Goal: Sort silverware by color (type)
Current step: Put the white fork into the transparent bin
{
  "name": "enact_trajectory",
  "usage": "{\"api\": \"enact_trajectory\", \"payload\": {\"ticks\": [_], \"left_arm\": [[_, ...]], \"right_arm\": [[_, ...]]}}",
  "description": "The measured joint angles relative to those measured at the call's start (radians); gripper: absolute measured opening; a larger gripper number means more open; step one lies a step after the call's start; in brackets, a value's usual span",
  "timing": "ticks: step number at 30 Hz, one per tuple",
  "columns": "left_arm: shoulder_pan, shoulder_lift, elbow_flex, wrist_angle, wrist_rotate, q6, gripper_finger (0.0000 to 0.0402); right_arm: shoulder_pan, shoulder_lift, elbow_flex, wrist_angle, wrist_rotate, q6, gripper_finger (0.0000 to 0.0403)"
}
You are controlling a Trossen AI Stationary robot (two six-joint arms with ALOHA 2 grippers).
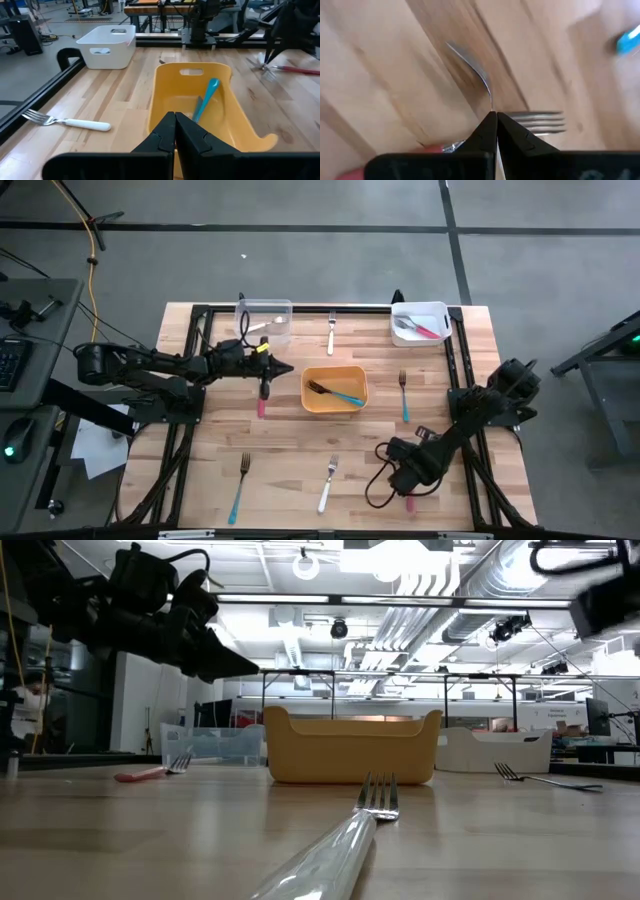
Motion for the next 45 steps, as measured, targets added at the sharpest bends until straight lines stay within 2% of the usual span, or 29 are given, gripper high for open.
{"api": "enact_trajectory", "payload": {"ticks": [5, 7, 11, 19, 23, 30, 36, 40, 45], "left_arm": [[-0.022, 0.0, 0.0, 0.0, 0.0, -0.01, 0.0], [-0.031, 0.0, 0.0, 0.001, 0.0, -0.01, 0.0], [-0.048, 0.0, 0.0, 0.001, 0.0, -0.017, 0.0002], [-0.048, 0.0, 0.0, 0.001, -0.002, -0.017, 0.0005], [-0.048, 0.0, 0.0, 0.001, -0.005, -0.017, 0.0005], [-0.054, 0.0, 0.0, 0.0, -0.039, -0.018, 0.0006], [-0.07, 0.0, 0.0, -0.001, -0.052, -0.018, 0.0006], [-0.073, 0.0, 0.0, -0.001, -0.053, -0.017, 0.0006], [-0.072, 0.0, 0.0, 0.0, -0.054, -0.017, 0.0006]], "right_arm": [[-0.007, -0.035, 0.097, -0.072, 0.124, -0.075, 0.0001], [-0.012, -0.053, 0.106, -0.068, 0.142, -0.085, 0.0001], [-0.013, -0.05, 0.099, -0.052, 0.088, -0.064, 0.0022], [-0.004, 0.024, 0.009, 0.029, 0.012, -0.099, 0.0112], [-0.004, 0.03, -0.025, 0.034, 0.003, -0.099, 0.0123], [-0.005, 0.03, -0.055, 0.066, 0.004, -0.099, 0.0111], [-0.006, 0.024, -0.111, 0.155, -0.002, -0.091, 0.0063], [-0.006, 0.03, -0.081, 0.114, 0.025, -0.122, 0.0012], [-0.015, 0.03, -0.011, 0.05, 0.071, -0.154, 0.0007]]}}
